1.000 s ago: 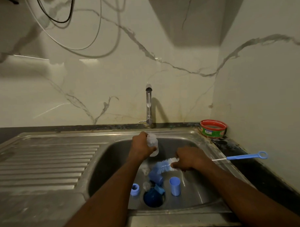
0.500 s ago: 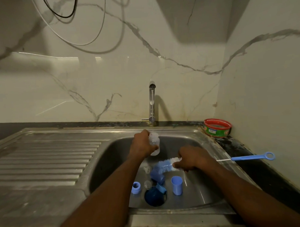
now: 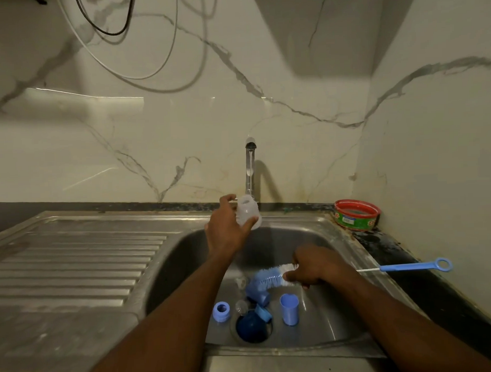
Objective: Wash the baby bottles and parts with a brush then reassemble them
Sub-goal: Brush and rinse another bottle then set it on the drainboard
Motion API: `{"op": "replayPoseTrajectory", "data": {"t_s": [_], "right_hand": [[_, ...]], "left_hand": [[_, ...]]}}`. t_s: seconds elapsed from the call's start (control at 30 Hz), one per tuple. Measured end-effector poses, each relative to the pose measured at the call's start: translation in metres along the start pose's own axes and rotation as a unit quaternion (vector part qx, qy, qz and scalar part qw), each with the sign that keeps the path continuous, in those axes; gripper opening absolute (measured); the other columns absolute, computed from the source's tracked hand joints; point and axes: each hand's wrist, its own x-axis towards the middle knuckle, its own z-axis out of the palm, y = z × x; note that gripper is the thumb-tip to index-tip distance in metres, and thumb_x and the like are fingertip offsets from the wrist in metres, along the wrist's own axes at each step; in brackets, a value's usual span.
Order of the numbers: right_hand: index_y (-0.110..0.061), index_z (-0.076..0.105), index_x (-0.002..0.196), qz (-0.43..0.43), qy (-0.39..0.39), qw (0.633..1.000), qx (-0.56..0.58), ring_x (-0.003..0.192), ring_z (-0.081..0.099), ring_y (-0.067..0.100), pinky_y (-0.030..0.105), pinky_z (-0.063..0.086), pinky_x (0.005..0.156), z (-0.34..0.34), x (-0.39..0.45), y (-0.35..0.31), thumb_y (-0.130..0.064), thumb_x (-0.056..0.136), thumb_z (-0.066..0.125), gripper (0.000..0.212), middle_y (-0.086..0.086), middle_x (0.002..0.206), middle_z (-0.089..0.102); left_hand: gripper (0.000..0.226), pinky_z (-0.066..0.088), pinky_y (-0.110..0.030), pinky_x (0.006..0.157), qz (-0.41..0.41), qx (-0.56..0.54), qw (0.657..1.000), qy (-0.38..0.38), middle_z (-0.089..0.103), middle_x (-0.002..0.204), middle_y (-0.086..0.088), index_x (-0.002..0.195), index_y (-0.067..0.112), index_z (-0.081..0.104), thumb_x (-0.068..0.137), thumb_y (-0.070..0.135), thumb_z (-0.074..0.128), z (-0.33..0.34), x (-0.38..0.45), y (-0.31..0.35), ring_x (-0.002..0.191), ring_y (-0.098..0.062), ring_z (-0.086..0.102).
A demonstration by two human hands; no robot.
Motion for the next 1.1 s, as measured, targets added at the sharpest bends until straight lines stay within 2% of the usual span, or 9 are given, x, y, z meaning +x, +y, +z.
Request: {"op": "replayPoseTrajectory", "data": {"t_s": [0.13, 0.23, 0.33, 0.47, 0.57, 0.73, 0.9, 1.0, 1.1], "right_hand": [[-0.026, 0.058, 0.088, -0.006, -0.007, 1.000, -0.007, 0.060, 0.061, 0.000, 0.023, 0.048, 0.061, 0.000, -0.002, -0.001, -0.048, 0.095, 0.063, 0.024, -0.008, 0.071, 0.066], [-0.027, 0.057, 0.087, -0.009, -0.007, 1.000, 0.010, 0.064, 0.062, 0.001, 0.024, 0.047, 0.063, 0.000, -0.004, -0.003, -0.048, 0.095, 0.062, 0.023, -0.008, 0.072, 0.066], [-0.027, 0.058, 0.084, -0.011, -0.012, 1.000, 0.009, 0.066, 0.064, 0.003, 0.025, 0.051, 0.068, -0.002, -0.005, -0.003, -0.048, 0.095, 0.062, 0.024, -0.007, 0.071, 0.068], [-0.027, 0.059, 0.090, -0.010, -0.015, 1.000, 0.016, 0.063, 0.062, 0.002, 0.023, 0.048, 0.063, -0.003, -0.009, -0.004, -0.046, 0.096, 0.062, 0.021, -0.007, 0.072, 0.066], [-0.025, 0.060, 0.096, -0.009, -0.016, 1.000, 0.015, 0.064, 0.060, 0.002, 0.022, 0.046, 0.062, -0.003, -0.010, -0.007, -0.045, 0.097, 0.062, 0.021, -0.007, 0.075, 0.064], [-0.026, 0.060, 0.098, -0.005, -0.014, 1.000, 0.021, 0.076, 0.067, 0.006, 0.028, 0.057, 0.079, -0.001, -0.009, -0.007, -0.048, 0.095, 0.063, 0.022, -0.005, 0.084, 0.070], [-0.026, 0.063, 0.097, -0.006, -0.019, 1.000, 0.021, 0.068, 0.064, 0.004, 0.027, 0.056, 0.076, -0.004, -0.009, -0.005, -0.048, 0.095, 0.062, 0.023, -0.005, 0.079, 0.070], [-0.025, 0.062, 0.097, -0.006, -0.022, 0.999, 0.024, 0.063, 0.061, 0.002, 0.024, 0.054, 0.071, -0.004, -0.011, -0.006, -0.046, 0.096, 0.062, 0.022, -0.006, 0.076, 0.066], [-0.023, 0.063, 0.102, -0.002, -0.020, 0.999, 0.036, 0.068, 0.063, 0.004, 0.023, 0.054, 0.071, -0.004, -0.011, -0.006, -0.045, 0.096, 0.064, 0.023, -0.005, 0.081, 0.068]], "left_hand": [[0.093, 0.038, -0.054, 0.109, -0.010, 0.077, 0.994, -0.082, 0.065, 0.132, 0.000, 0.146, 0.025, 0.033, 0.073, 0.050, 0.085, 0.006, -0.007, -0.003, 0.127, -0.023, 0.057], [0.090, 0.034, -0.052, 0.109, 0.020, 0.105, 0.993, -0.041, 0.058, 0.138, 0.006, 0.144, 0.026, 0.039, 0.072, 0.056, 0.084, 0.008, -0.007, 0.000, 0.128, -0.019, 0.053], [0.091, 0.035, -0.051, 0.107, -0.004, 0.117, 0.991, -0.069, 0.064, 0.129, 0.001, 0.141, 0.025, 0.035, 0.071, 0.053, 0.085, 0.008, -0.011, 0.001, 0.126, -0.021, 0.056], [0.086, 0.037, -0.048, 0.105, -0.025, 0.095, 0.995, -0.029, 0.064, 0.128, 0.004, 0.137, 0.026, 0.039, 0.071, 0.054, 0.085, 0.008, -0.011, -0.001, 0.123, -0.020, 0.058], [0.089, 0.037, -0.053, 0.108, -0.039, 0.079, 0.994, -0.063, 0.066, 0.127, -0.001, 0.138, 0.025, 0.033, 0.072, 0.049, 0.087, 0.008, -0.011, -0.002, 0.125, -0.024, 0.059], [0.093, 0.039, -0.053, 0.109, -0.049, 0.078, 0.995, -0.045, 0.064, 0.130, -0.002, 0.139, 0.025, 0.032, 0.069, 0.054, 0.087, 0.006, -0.011, 0.001, 0.128, -0.027, 0.056], [0.087, 0.040, -0.050, 0.105, -0.043, 0.061, 0.997, -0.019, 0.065, 0.128, 0.001, 0.136, 0.029, 0.035, 0.070, 0.052, 0.087, 0.005, -0.009, 0.001, 0.123, -0.024, 0.058], [0.091, 0.038, -0.056, 0.110, -0.056, 0.079, 0.995, -0.036, 0.064, 0.129, -0.003, 0.139, 0.024, 0.034, 0.070, 0.046, 0.089, 0.005, -0.009, 0.003, 0.127, -0.028, 0.056], [0.095, 0.045, -0.051, 0.107, -0.034, 0.062, 0.997, 0.004, 0.063, 0.129, -0.001, 0.142, 0.025, 0.033, 0.069, 0.044, 0.090, 0.004, -0.006, 0.005, 0.127, -0.026, 0.055]]}}
